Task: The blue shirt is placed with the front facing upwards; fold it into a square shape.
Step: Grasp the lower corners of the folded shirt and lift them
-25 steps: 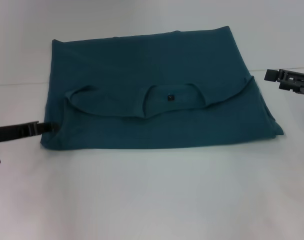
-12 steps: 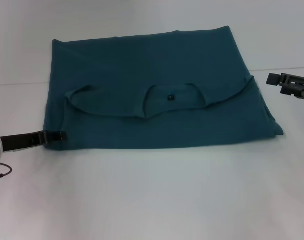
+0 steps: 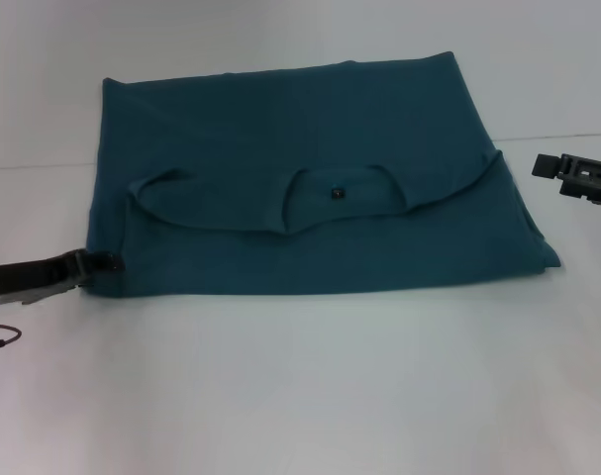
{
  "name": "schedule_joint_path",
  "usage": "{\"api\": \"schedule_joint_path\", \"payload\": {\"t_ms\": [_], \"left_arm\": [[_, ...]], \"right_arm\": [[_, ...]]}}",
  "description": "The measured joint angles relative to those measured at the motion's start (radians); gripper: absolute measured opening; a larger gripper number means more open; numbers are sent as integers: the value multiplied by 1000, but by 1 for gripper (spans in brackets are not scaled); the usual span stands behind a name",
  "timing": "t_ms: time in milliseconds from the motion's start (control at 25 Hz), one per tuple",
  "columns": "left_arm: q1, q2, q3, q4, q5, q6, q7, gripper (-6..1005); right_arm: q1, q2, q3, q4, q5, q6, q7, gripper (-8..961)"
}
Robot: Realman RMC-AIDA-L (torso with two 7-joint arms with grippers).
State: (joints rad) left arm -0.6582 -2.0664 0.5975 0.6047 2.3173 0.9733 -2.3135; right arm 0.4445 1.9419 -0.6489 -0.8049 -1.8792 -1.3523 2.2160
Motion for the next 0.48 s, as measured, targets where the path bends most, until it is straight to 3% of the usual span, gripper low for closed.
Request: {"api": "schedule_joint_path", "payload": {"t_ms": [200,480], "left_arm": [[31,4,-9,53,-2,80,-278,527],[41,17,-66,56,-2,140,-354,520]], "right_arm": [[-2,-1,0,0,0,-3,-4,894],[-7,-2,1,-1,0,-5,-10,890]]}}
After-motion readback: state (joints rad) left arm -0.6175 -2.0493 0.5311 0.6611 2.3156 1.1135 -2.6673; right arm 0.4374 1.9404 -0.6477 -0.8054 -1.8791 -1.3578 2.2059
